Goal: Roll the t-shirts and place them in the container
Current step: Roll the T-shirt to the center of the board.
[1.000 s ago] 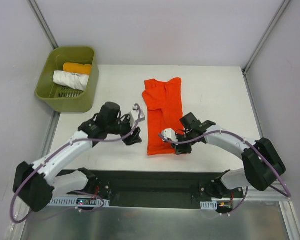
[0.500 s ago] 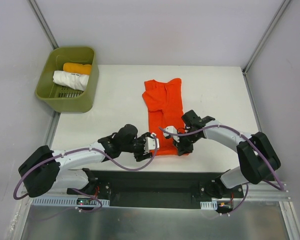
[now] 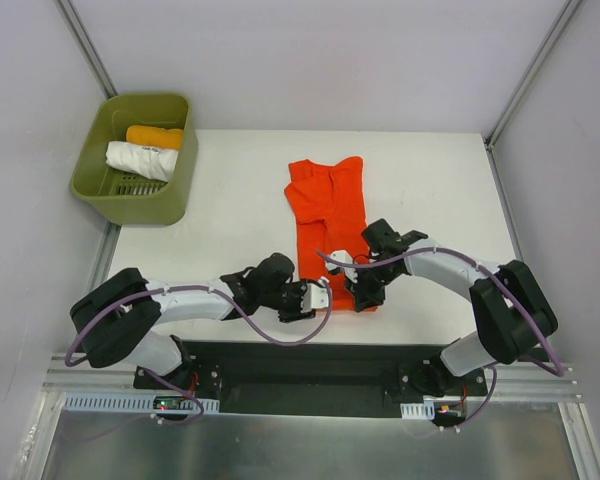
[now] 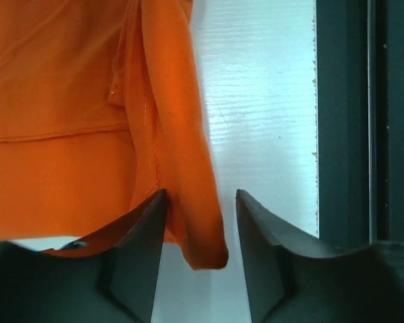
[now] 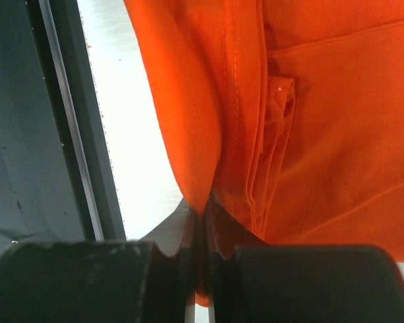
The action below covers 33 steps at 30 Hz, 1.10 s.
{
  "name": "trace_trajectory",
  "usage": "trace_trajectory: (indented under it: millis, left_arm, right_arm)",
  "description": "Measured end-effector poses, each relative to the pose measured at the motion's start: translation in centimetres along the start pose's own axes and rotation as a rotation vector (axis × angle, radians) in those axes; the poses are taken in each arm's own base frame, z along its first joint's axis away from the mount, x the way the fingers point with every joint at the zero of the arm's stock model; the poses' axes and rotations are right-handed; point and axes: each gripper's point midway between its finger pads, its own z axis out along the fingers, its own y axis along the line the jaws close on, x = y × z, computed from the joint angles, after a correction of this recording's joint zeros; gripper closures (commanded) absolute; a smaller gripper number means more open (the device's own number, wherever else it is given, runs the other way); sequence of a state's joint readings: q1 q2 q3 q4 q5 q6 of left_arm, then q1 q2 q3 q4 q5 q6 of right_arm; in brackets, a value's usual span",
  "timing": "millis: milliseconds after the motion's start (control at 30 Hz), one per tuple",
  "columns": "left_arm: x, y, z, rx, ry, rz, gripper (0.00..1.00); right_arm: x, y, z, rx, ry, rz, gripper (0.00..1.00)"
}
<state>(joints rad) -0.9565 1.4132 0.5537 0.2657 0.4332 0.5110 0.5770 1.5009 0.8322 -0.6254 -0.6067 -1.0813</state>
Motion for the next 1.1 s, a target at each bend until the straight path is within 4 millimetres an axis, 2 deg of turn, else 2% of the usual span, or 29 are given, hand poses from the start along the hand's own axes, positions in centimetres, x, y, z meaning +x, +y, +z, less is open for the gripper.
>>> trace_trajectory:
  millis: [67, 200, 367, 500, 667, 800, 1100]
  left_arm:
    - [0.0, 0.2, 0.3, 0.000, 0.005, 0.004, 0.84]
    - [-0.6, 0.8, 0.4, -0.004, 0.016, 0.012, 0.99]
    - [-1.1, 0.4, -0.7, 0.064, 0.029, -0.044, 1.00]
    - [-2.3, -0.3, -1.9, 0.143, 0.024, -0.129, 1.00]
    - [-3.4, -0.8, -2.8, 0.215, 0.016, -0.230, 1.00]
    - [-2.6, -0.8, -2.5, 0.255, 0.037, -0.291, 1.00]
    - [-1.1, 1.8, -0.7, 0.321, 0.082, -0.458, 1.00]
  right_arm:
    - [0.0, 0.1, 0.1, -0.005, 0.000, 0.009, 0.98]
    - [0.2, 0.3, 0.0, -0.017, 0.001, 0.024, 0.99]
    - [0.5, 2.1, -0.8, -0.108, 0.000, 0.042, 0.99]
    - [0.1, 3.6, -1.6, -0.202, -0.011, 0.041, 0.99]
    - [-0.1, 4.6, -2.1, -0.321, -0.004, 0.081, 0.99]
    - [-0.1, 4.6, -2.1, -0.387, -0.002, 0.125, 0.99]
    - [0.2, 2.5, -1.6, -0.488, 0.015, 0.290, 0.99]
